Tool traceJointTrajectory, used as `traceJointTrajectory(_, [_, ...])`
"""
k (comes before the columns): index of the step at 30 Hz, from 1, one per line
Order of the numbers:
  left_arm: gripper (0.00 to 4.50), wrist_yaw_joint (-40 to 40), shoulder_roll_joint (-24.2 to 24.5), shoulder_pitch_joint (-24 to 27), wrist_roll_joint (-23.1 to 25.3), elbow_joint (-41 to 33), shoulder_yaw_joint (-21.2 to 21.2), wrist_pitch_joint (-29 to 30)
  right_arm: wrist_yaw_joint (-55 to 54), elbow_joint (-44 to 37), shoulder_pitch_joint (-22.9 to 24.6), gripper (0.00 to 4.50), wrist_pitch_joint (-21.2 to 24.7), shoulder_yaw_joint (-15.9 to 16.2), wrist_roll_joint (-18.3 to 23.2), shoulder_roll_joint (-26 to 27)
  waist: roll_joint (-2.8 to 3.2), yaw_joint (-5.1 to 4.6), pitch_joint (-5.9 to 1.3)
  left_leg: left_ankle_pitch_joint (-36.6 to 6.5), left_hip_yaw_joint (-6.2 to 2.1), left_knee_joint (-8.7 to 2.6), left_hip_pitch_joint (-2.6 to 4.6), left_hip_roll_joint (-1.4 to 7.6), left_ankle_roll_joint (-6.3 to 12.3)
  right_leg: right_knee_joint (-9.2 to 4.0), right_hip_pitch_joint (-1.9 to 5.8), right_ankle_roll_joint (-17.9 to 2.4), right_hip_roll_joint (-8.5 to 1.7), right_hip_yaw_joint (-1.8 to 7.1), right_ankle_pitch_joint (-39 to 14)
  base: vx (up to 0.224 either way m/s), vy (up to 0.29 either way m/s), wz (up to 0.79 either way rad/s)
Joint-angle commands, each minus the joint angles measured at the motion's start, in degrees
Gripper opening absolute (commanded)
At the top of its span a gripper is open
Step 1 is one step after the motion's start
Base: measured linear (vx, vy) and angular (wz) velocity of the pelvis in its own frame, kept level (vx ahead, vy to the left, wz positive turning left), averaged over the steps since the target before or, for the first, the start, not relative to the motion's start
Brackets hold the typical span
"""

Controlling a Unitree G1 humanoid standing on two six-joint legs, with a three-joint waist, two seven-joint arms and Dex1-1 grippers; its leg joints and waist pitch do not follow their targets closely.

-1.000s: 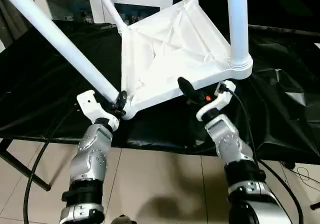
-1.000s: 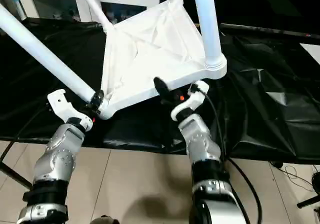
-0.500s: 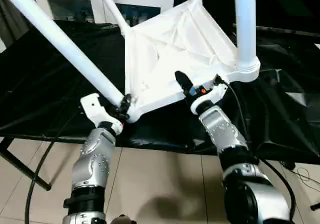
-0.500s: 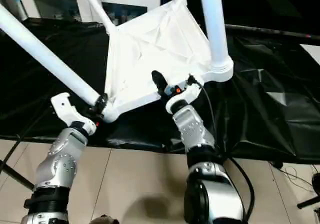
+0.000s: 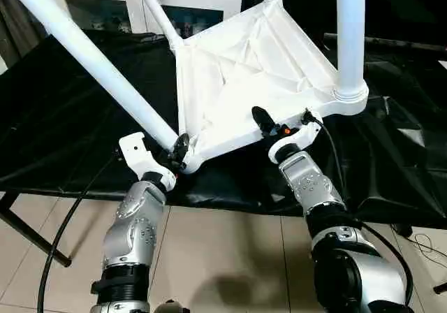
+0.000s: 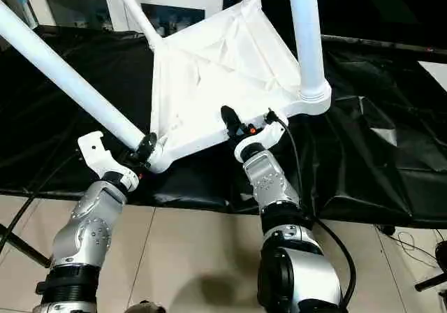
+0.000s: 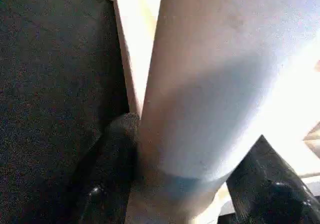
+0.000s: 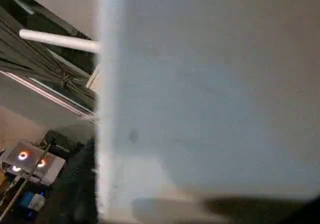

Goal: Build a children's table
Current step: Flip table

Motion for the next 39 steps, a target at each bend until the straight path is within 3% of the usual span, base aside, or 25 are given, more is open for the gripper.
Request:
traceJointTrajectory(1, [2.85,-2.3,-1.5,-0.3,-2.8,-1.1,-1.0,1.9,-0.9,0.5,-1.3,2.46,-0.6,-0.6,-0.5,-0.4,0.25,-0.33,-4.45,-6.1,-1.15,-3.72,2.01,3.10,2.08,-2.99,2.34,-13.1,-3.36,1.24,4.2,0.000,0.000,0.00])
traceJointTrajectory(2, [2.99,-2.8,-1.6,-0.3,-3.5,-1.2,-1.0,2.6,-0.9,0.6,-1.2,2.38,-1.0,-0.6,-0.6,-0.5,0.49,-0.28,-4.44,-6.4,-1.19,-3.75,2.03,3.10,1.84,-3.00,2.31,-13.1,-3.40,1.24,3.9,0.000,0.000,0.00])
traceJointTrajectory(5, [3.09,-2.4,-1.5,-0.3,-3.2,-1.4,-1.0,2.4,-1.1,0.9,-1.3,2.16,-1.6,-0.9,-0.7,-0.8,0.43,-0.24,-4.45,-6.9,-1.11,-3.76,2.03,3.07,1.32,-2.95,2.31,-13.7,-3.29,1.23,4.2,0.000,0.000,0.00])
traceJointTrajectory(6, [3.34,-2.3,-1.3,-0.2,-3.3,-1.6,-0.9,2.6,-1.3,0.9,-1.3,2.08,-1.9,-1.0,-0.8,-0.9,0.64,-0.23,-4.47,-7.0,-1.16,-3.74,2.02,3.07,1.43,-2.92,2.34,-13.5,-3.33,1.21,4.5,0.000,0.000,0.00])
traceJointTrajectory(16, [3.86,-2.6,1.2,-0.1,-3.5,-1.9,0.4,2.7,-3.6,0.7,-2.7,2.06,-6.3,-1.9,-2.5,-4.2,0.76,-0.27,-4.43,-7.3,-1.16,-3.75,2.07,3.07,1.04,-3.01,2.30,-13.2,-3.30,1.19,4.1,0.000,0.000,0.00])
traceJointTrajectory(20, [4.33,-2.1,1.9,0.5,-2.7,-2.3,0.6,2.6,-4.3,0.7,-3.2,2.06,-7.6,-2.4,-2.9,-5.6,0.65,-0.19,-4.37,-7.7,-1.10,-3.78,2.13,3.03,0.64,-3.06,2.30,-12.8,-3.27,1.20,3.0,0.000,0.000,0.00])
traceJointTrajectory(24, [4.50,-2.7,4.4,3.6,-2.2,-3.7,1.2,3.7,-5.4,-0.2,-4.4,2.05,-8.7,-1.6,-5.4,-9.7,0.57,-0.14,-4.45,-6.4,-1.05,-3.56,2.06,2.96,0.96,-2.87,2.32,-12.6,-3.17,1.13,4.1,0.000,0.000,0.00])
traceJointTrajectory(26, [4.50,-4.8,6.6,6.2,-1.2,-5.4,-0.3,4.5,-6.5,-0.8,-4.3,2.05,-8.2,0.9,-8.9,-12.0,0.42,-0.04,-4.44,-5.7,-1.03,-3.46,1.97,2.80,1.38,-2.85,2.38,-12.3,-3.04,1.11,4.3,0.000,0.000,0.00])
traceJointTrajectory(29, [4.50,-6.7,8.7,7.9,1.0,-6.8,-2.7,4.2,-7.6,-2.0,-3.8,2.05,-7.5,2.1,-10.7,-12.9,0.40,0.13,-4.29,-6.4,-0.96,-3.54,2.11,2.85,1.33,-3.16,2.14,-11.1,-2.92,1.20,2.3,0.000,0.000,0.00])
traceJointTrajectory(30, [4.50,-8.4,10.6,9.1,3.1,-7.9,-5.1,3.8,-8.7,-3.2,-3.3,2.05,-6.9,3.2,-12.3,-13.6,0.38,0.19,-4.22,-7.5,-0.97,-3.67,2.28,2.93,0.86,-3.33,1.91,-10.8,-2.93,1.18,0.4,0.000,0.000,0.00])
traceJointTrajectory(33, [4.50,-10.1,12.3,9.9,4.5,-9.4,-7.4,3.7,-9.8,-4.2,-2.5,2.05,-6.7,5.3,-15.0,-14.6,0.35,0.02,-4.03,-10.2,-1.06,-4.04,2.29,2.96,-0.58,-3.56,1.78,-9.9,-3.04,1.21,-3.8,0.000,0.000,0.00])
traceJointTrajectory(36, [4.50,-11.4,13.8,10.1,5.7,-11.3,-9.7,3.3,-11.0,-5.4,-1.9,2.05,-6.3,7.7,-17.8,-15.7,0.26,-0.55,-3.94,-11.8,-1.08,-4.22,2.02,2.80,-1.78,-3.71,1.87,-9.2,-3.07,1.31,-5.5,0.000,0.000,0.00])
traceJointTrajectory(39, [4.50,-13.4,16.3,8.9,9.7,-14.8,-13.6,0.0,-11.8,-7.5,-2.1,2.05,-4.7,11.6,-22.5,-17.9,0.16,-0.59,-3.91,-11.7,-1.08,-4.14,2.06,2.69,-1.78,-3.98,1.72,-8.3,-2.91,1.34,-6.2,0.000,0.000,0.00])
